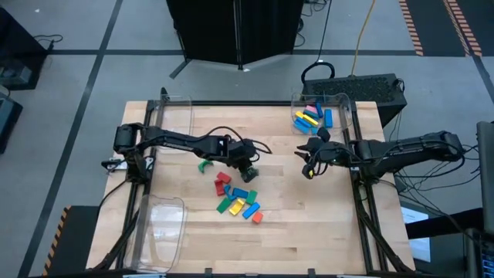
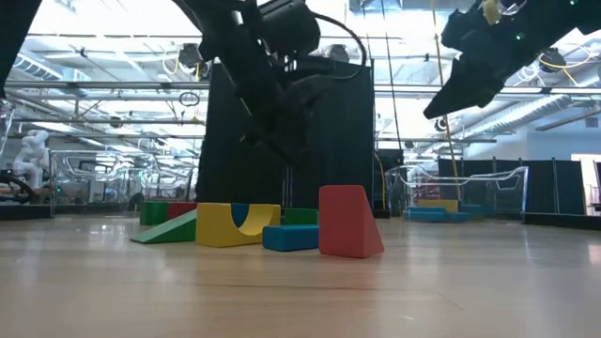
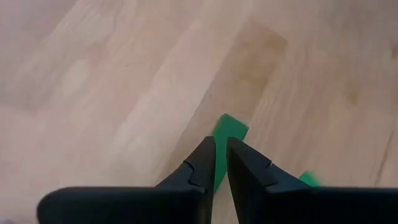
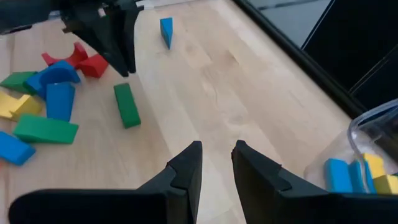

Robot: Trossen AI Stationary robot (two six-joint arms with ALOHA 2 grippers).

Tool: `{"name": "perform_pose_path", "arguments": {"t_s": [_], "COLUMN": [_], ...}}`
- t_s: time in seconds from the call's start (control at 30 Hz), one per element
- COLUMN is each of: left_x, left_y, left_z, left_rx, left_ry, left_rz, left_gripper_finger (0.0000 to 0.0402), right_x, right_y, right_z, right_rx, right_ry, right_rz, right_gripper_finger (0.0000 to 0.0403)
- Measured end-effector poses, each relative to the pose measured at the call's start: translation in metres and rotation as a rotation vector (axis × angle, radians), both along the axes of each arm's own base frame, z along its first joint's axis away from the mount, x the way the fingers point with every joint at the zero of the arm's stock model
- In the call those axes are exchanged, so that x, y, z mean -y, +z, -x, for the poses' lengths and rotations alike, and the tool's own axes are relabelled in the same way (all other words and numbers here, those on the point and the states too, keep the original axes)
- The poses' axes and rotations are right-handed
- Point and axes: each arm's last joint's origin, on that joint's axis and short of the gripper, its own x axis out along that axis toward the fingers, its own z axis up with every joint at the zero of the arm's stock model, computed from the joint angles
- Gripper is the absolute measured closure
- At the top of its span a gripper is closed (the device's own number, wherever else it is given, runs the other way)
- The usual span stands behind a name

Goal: Sort blocks by size
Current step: Put the green rectangular block into the top right transparent bin

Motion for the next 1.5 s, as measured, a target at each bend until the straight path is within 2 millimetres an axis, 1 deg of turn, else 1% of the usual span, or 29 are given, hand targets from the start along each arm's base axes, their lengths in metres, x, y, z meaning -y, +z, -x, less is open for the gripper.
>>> {"name": "perform_pose_path", "arguments": {"t_s": [0.1,0.17,0.23,0.4,0.47,0.57,0.67,0.77,0.9,0.97,1.03,1.13,1.37,1.43,1.5], "left_x": [0.004,0.010,0.015,0.020,0.021,0.021,0.020,0.021,0.020,0.019,0.018,0.019,0.015,0.016,0.015], "left_y": [-0.001,-0.001,0.000,-0.007,-0.012,-0.019,-0.027,-0.041,-0.054,-0.057,-0.058,-0.058,-0.056,-0.056,-0.056], "left_z": [0.001,0.001,0.000,-0.001,-0.003,-0.003,-0.006,-0.008,-0.010,-0.011,-0.011,-0.012,-0.013,-0.013,-0.013], "left_rx": [-0.040,-0.045,-0.042,-0.073,-0.072,-0.097,-0.108,-0.140,-0.172,-0.172,-0.167,-0.160,-0.145,-0.140,-0.139], "left_ry": [-0.197,-0.299,-0.354,-0.424,-0.436,-0.437,-0.454,-0.476,-0.483,-0.479,-0.484,-0.486,-0.464,-0.452,-0.447], "left_rz": [-0.120,-0.173,-0.211,-0.269,-0.280,-0.272,-0.263,-0.259,-0.246,-0.233,-0.221,-0.219,-0.231,-0.226,-0.222], "left_gripper_finger": [0.0344,0.0316,0.0278,0.0165,0.0126,0.0089,0.0079,0.0077,0.0077,0.0081,0.0097,0.0140,0.0280,0.0307,0.0316], "right_x": [-0.002,-0.003,-0.005,-0.010,-0.013,-0.017,-0.019,-0.021,-0.021,-0.021,-0.021,-0.021,-0.024,-0.026,-0.030], "right_y": [0.000,0.002,0.004,0.005,0.005,0.005,0.005,0.006,0.006,0.006,0.006,0.006,0.005,0.002,-0.002], "right_z": [-0.002,-0.003,-0.005,-0.005,-0.005,-0.005,-0.005,-0.005,-0.005,-0.005,-0.005,-0.005,-0.006,-0.008,-0.010], "right_rx": [0.019,0.036,0.055,0.062,0.061,0.064,0.069,0.073,0.078,0.080,0.081,0.084,0.087,0.071,0.031], "right_ry": [-0.008,0.006,0.019,0.057,0.069,0.089,0.102,0.107,0.110,0.110,0.110,0.110,0.108,0.121,0.150], "right_rz": [0.027,0.041,0.049,0.059,0.056,0.054,0.052,0.053,0.052,0.052,0.052,0.051,0.028,0.030,0.049], "right_gripper_finger": [0.0321,0.0321,0.0321,0.0321,0.0321,0.0321,0.0321,0.0321,0.0321,0.0321,0.0321,0.0321,0.0321,0.0321,0.0321]}}
